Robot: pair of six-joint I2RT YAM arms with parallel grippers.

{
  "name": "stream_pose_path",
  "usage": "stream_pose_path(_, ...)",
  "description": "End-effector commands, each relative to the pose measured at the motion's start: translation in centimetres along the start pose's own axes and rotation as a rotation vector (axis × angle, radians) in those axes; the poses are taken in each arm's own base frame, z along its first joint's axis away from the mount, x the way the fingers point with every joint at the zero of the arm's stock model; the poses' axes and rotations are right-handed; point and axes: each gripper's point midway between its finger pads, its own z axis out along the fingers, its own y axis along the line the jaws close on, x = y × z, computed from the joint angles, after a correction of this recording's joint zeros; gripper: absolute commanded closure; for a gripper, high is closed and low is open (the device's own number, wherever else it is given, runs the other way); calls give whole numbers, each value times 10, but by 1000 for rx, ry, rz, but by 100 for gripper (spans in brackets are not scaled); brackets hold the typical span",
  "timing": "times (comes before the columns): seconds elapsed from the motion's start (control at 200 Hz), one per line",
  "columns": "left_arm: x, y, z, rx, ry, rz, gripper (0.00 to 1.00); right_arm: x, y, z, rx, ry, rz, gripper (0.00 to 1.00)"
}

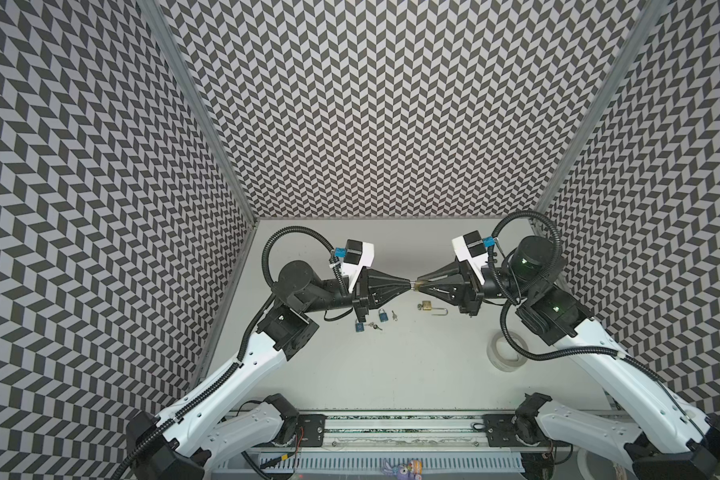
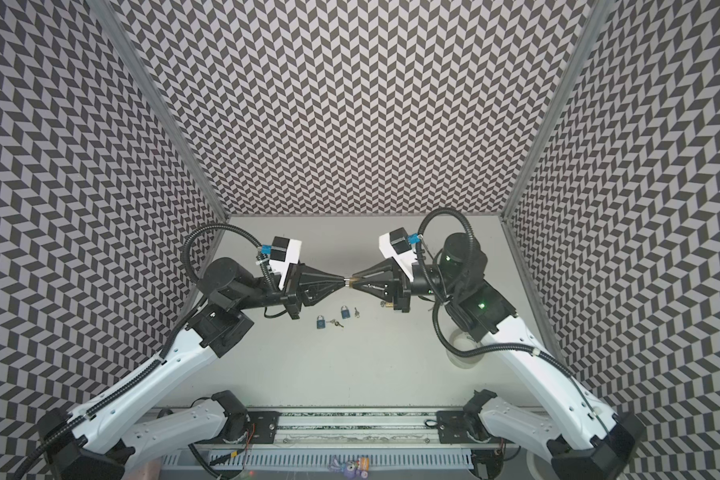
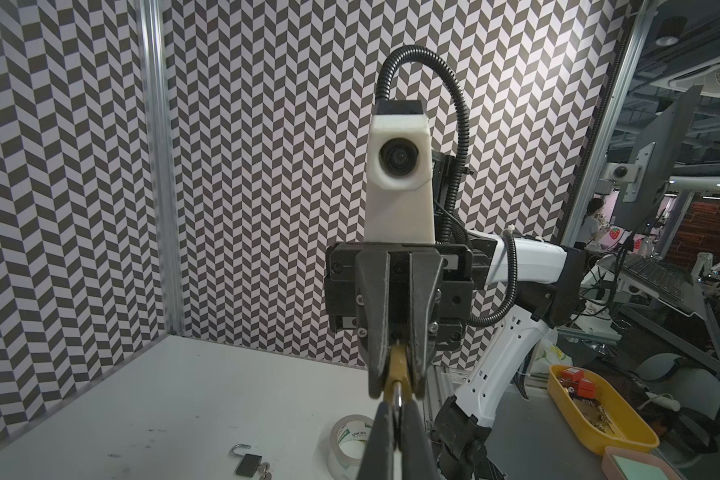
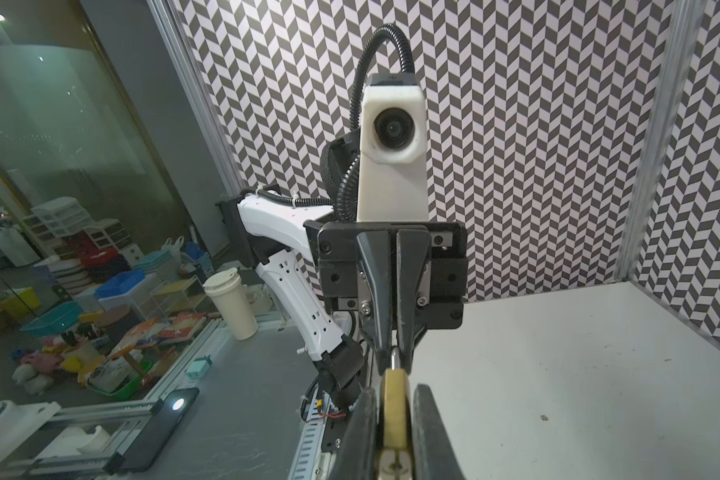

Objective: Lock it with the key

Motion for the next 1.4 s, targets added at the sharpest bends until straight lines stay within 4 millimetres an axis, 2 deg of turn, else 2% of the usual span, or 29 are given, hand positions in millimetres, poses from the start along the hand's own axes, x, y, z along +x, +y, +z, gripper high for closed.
stream_pose_path(0.0, 14, -17, 19, 96, 27, -38, 100, 3, 2, 16, -36, -2, -25, 100)
stream_pose_path(0.13, 16, -14, 18, 77, 25, -38, 100, -1, 1, 10, 8, -15, -62, 100)
stream_pose_path(0.325, 4, -2, -1, 9, -2, -17, 100, -16, 6, -13, 73, -80, -114, 100)
stream_pose_path(0.516, 0, 4, -11, -17, -7, -12, 100, -27, 11, -25, 114, -121, -155, 100)
stream_pose_path(0.631, 2, 4, -11, -9, -4, -19, 100, -29, 14, -26, 108, -132, -157, 100)
stream_pose_path(0.721, 2, 1, -11, 14, -3, -22, 100, -21, 10, -21, 84, -97, -127, 100)
stream_pose_path(0.811, -1, -1, -11, 19, -8, -15, 76, -15, 8, -17, 64, -71, -112, 100)
stream_pose_path(0.896, -4, -3, -12, 18, -14, -8, 64, -10, 7, -16, 52, -59, -98, 100)
stream_pose_path(1.051, -3, -1, -11, 18, -14, -9, 59, -5, 7, -14, 34, -44, -82, 100)
stream_pose_path(1.232, 5, -1, -4, 41, 4, -29, 46, -5, 8, -12, 14, -45, -76, 100)
stream_pose_path(1.392, 12, -2, 4, 61, 23, -42, 45, -6, 8, -11, 4, -50, -77, 100)
